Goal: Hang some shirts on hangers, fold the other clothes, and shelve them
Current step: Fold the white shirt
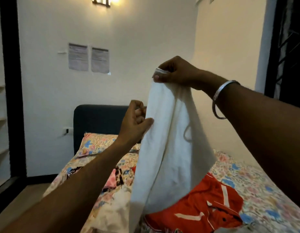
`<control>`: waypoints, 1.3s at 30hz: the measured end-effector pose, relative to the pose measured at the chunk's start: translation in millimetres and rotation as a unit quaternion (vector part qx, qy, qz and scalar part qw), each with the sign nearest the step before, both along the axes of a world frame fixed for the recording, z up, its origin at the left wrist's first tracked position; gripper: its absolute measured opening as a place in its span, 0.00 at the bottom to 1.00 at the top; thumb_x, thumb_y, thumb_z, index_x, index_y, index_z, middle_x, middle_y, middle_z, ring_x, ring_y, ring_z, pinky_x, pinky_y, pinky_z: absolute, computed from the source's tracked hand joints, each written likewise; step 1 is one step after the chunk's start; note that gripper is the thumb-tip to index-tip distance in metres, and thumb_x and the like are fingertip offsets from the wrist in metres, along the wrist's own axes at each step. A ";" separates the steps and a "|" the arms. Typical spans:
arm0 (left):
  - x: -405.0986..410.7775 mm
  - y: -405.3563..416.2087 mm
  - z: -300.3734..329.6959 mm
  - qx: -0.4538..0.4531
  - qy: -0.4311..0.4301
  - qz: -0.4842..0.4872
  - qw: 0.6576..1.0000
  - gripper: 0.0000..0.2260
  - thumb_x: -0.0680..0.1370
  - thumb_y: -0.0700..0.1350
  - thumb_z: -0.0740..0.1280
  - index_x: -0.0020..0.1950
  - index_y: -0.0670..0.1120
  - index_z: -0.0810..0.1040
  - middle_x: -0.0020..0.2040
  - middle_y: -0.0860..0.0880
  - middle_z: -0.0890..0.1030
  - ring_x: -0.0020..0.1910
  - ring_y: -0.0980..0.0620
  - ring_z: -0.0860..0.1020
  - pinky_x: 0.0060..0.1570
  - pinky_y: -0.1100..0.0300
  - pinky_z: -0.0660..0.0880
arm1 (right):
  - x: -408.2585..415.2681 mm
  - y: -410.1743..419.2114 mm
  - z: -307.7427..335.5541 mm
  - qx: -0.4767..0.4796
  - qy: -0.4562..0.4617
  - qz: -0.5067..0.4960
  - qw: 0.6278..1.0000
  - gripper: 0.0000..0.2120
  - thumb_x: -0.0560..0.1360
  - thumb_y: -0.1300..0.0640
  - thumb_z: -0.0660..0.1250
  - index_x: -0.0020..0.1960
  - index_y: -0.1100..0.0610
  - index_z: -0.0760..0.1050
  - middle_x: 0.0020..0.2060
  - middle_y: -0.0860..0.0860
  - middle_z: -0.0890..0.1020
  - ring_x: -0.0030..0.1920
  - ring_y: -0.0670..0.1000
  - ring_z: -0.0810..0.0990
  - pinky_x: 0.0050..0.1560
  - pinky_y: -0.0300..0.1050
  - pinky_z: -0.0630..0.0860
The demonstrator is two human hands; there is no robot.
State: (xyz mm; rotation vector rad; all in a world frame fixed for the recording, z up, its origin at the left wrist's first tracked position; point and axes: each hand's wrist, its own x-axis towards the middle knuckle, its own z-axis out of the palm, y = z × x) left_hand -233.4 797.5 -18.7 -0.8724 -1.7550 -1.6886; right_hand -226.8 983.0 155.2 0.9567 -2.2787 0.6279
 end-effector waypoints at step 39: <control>19.0 -79.1 -53.1 -0.035 -0.375 -0.251 0.892 0.40 0.49 0.51 0.88 0.59 0.41 0.82 0.54 0.38 0.85 0.49 0.41 0.85 0.44 0.48 0.84 | 1.9 -6.4 37.7 -0.110 0.029 0.026 0.993 0.12 0.77 0.53 0.73 0.53 0.61 0.84 0.40 0.57 0.79 0.39 0.50 0.77 0.38 0.41 0.74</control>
